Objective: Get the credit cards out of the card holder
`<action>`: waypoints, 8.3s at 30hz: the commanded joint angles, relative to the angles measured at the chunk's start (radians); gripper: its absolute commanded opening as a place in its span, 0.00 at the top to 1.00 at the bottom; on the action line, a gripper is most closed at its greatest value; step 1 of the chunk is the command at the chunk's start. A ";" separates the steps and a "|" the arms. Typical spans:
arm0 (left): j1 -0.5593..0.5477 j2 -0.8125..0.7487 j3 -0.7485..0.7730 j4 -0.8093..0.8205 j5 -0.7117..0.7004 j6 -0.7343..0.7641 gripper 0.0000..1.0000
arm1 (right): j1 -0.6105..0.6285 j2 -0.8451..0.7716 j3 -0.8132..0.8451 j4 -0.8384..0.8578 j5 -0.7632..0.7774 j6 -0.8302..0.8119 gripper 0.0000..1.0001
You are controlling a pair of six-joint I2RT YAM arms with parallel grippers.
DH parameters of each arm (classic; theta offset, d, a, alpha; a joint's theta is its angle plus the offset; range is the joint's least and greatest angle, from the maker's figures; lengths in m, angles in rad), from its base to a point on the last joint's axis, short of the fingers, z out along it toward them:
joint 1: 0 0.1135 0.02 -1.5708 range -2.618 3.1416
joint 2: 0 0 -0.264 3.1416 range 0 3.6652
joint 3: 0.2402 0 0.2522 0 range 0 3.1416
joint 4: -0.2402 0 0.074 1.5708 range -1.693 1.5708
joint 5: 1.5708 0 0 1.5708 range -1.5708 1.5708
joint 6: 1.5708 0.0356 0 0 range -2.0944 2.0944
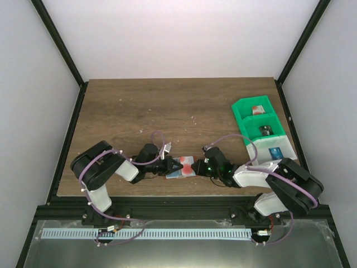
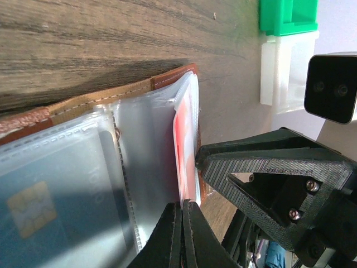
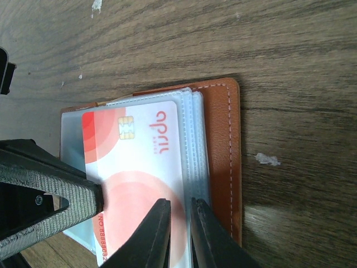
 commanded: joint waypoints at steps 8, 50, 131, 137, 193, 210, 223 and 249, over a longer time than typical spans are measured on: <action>0.014 -0.016 -0.021 -0.027 -0.009 0.038 1.00 | 0.007 -0.011 -0.023 -0.053 0.019 0.004 0.87; 0.018 0.049 0.006 0.025 0.026 0.049 0.84 | 0.008 0.010 -0.020 -0.012 -0.023 0.007 0.88; 0.184 -0.381 -0.016 -0.512 -0.092 0.249 1.00 | -0.005 0.152 0.193 -0.125 0.059 -0.223 0.87; 0.184 -0.529 -0.019 -0.581 -0.156 0.224 1.00 | -0.006 0.012 0.218 -0.166 0.014 -0.213 0.78; 0.153 -0.816 -0.138 -0.214 -0.042 -0.077 0.42 | 0.060 -0.368 0.134 0.123 -0.117 0.029 0.99; 0.156 -0.837 0.273 -1.010 -0.100 0.355 0.00 | -0.510 -0.339 0.409 -0.430 -0.356 -0.393 0.99; 0.156 -0.835 0.345 -1.187 -0.019 0.597 0.00 | -0.913 -0.042 0.699 -0.628 -0.338 -0.620 0.99; 0.190 -0.892 0.290 -1.167 -0.005 0.693 0.00 | -1.011 0.374 1.001 -0.739 -0.058 -0.858 0.99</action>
